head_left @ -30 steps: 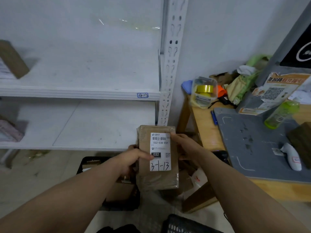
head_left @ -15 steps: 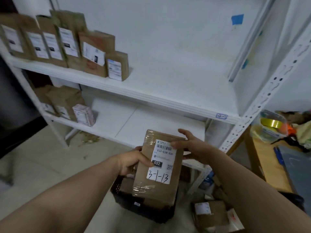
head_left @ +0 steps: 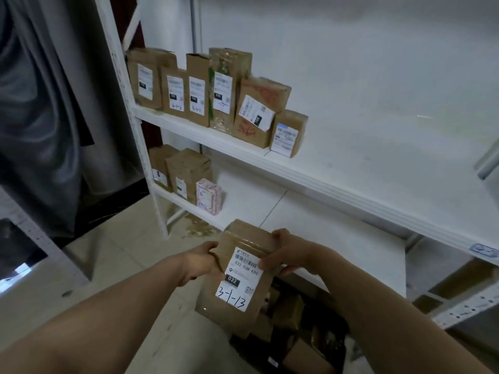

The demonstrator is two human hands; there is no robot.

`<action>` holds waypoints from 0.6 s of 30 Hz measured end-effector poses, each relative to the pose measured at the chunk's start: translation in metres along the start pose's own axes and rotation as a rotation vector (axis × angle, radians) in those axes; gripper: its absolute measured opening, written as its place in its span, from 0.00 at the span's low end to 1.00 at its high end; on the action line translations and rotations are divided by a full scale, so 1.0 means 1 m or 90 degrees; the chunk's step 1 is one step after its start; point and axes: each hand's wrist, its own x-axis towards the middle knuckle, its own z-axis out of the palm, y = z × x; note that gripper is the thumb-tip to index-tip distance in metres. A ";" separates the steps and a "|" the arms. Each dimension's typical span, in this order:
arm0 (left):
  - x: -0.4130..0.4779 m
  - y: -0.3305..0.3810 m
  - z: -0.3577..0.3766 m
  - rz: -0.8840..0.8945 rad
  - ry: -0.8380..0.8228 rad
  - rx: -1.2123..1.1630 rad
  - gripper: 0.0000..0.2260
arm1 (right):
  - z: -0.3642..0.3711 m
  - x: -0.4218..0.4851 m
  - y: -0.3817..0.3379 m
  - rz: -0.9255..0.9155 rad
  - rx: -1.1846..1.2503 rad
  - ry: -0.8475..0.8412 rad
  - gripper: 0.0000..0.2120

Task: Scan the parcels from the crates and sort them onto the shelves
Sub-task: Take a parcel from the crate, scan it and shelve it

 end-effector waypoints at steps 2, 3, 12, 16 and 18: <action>0.014 0.004 -0.012 -0.012 0.040 -0.004 0.40 | 0.006 0.022 -0.015 0.009 -0.057 0.075 0.53; 0.023 0.007 -0.018 -0.015 0.049 -0.010 0.39 | 0.007 0.034 -0.020 0.017 -0.077 0.112 0.53; 0.115 0.049 -0.069 -0.037 0.201 -0.034 0.21 | -0.030 0.171 -0.050 0.062 -0.073 0.251 0.56; 0.151 0.071 -0.096 -0.059 0.217 -0.027 0.19 | -0.052 0.230 -0.058 0.066 -0.116 0.232 0.55; 0.169 0.079 -0.106 -0.067 0.225 -0.024 0.19 | -0.059 0.255 -0.060 0.064 -0.128 0.220 0.53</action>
